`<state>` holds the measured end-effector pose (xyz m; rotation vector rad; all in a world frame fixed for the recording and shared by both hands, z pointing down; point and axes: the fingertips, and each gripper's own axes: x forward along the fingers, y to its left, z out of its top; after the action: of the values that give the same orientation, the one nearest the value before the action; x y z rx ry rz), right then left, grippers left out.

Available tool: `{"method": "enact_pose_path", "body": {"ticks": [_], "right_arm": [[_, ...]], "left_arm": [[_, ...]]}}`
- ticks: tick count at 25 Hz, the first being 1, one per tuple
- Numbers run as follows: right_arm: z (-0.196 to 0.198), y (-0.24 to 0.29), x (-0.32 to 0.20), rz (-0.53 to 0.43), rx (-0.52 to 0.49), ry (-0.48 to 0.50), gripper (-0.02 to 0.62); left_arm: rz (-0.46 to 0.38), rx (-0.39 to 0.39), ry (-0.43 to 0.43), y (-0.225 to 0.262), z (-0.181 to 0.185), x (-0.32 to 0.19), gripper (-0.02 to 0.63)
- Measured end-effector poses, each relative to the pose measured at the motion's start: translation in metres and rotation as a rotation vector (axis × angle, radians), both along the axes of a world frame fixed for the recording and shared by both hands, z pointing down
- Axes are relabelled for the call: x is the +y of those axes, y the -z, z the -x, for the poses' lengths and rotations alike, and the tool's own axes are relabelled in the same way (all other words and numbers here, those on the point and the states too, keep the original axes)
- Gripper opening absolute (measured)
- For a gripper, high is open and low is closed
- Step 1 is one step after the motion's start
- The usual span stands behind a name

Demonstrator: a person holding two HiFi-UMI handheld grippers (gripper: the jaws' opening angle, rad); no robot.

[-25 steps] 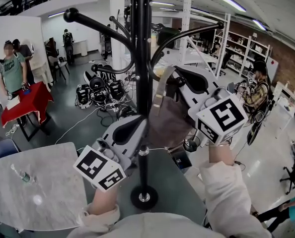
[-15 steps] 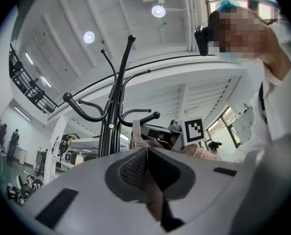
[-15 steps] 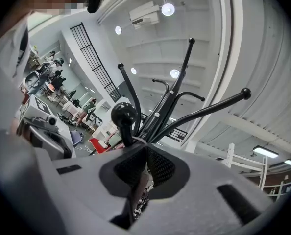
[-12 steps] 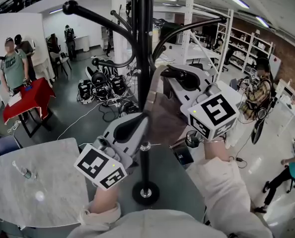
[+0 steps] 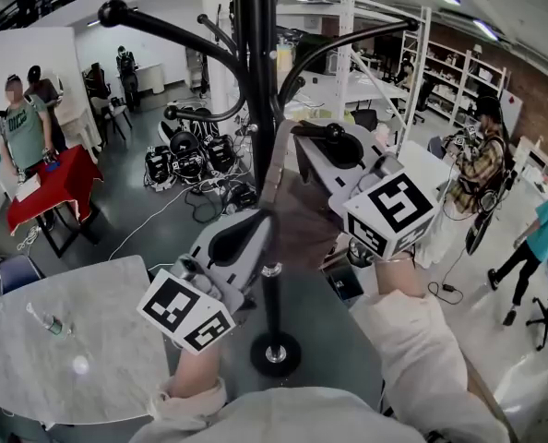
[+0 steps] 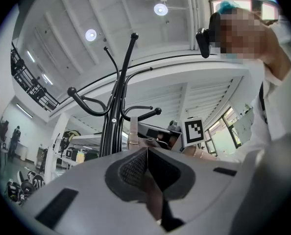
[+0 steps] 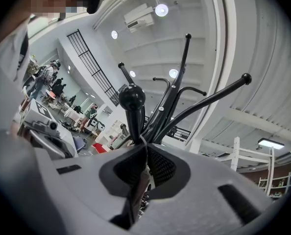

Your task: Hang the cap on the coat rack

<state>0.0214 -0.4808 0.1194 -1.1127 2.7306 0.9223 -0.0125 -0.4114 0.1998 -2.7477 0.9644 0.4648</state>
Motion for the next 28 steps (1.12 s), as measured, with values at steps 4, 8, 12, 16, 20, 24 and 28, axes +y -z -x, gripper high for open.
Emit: {"method": "enact_pose_path", "body": {"ticks": [4,8,12,16,20,24,28], "right_arm": [[0.000,-0.001,0.004,-0.011,-0.024,0.015,0.008],[0.000,-0.002,0.010,-0.007,-0.047,0.038,0.008],[-0.007,-0.002,0.015,-0.013,-0.058,0.039,0.008],[-0.008,-0.004,0.016,-0.014,-0.059,0.041,0.032],[-0.013,-0.002,0.018,-0.024,-0.054,0.029,0.066],[-0.018,0.001,0.024,-0.048,-0.043,0.003,0.066],[-0.026,0.000,0.033,-0.101,-0.008,-0.063,0.066]], "left_arm": [[0.012,-0.002,-0.002,-0.005,0.001,-0.004,0.014],[0.014,-0.001,-0.009,-0.007,0.000,-0.005,0.014],[0.014,-0.002,-0.011,-0.007,-0.002,-0.005,0.014],[0.019,-0.003,-0.010,-0.011,0.001,-0.008,0.014],[0.018,0.001,-0.009,-0.010,0.004,-0.009,0.014],[0.016,-0.006,-0.016,-0.009,0.005,-0.005,0.014],[0.006,-0.019,-0.006,-0.011,0.009,0.001,0.014]]}}
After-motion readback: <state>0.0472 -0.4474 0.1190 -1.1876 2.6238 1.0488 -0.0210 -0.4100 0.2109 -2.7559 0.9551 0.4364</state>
